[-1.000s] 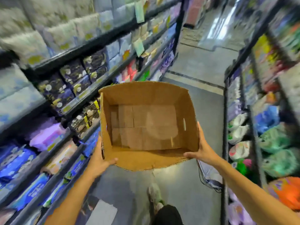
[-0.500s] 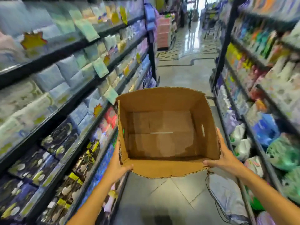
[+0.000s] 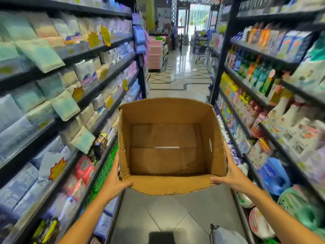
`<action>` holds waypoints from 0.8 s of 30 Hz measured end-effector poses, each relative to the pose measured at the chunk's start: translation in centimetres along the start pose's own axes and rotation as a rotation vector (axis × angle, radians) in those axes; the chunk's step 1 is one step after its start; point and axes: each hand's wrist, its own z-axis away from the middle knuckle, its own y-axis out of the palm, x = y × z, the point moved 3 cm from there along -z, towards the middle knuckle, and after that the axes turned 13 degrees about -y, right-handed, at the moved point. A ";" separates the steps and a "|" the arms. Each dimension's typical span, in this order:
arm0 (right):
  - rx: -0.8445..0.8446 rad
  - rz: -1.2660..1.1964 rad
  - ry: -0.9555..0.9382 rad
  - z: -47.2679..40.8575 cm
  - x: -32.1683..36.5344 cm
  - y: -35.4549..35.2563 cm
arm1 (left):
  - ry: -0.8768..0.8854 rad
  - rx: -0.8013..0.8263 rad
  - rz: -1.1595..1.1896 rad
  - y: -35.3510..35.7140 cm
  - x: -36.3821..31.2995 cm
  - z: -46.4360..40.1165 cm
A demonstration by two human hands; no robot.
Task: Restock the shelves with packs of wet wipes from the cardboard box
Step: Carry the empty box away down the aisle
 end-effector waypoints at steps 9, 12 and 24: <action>-0.158 0.078 0.061 -12.7 -2.6 0.1 | 0.076 0.137 -0.004 -2.9 -3.9 -18.4; -0.182 0.087 0.086 -17.4 -3.5 -1.2 | 0.103 0.162 -0.028 -3.2 -6.6 -24.3; -0.205 0.067 -0.042 -38.6 -18.4 -10.5 | 0.113 0.158 -0.032 3.8 -12.8 -49.3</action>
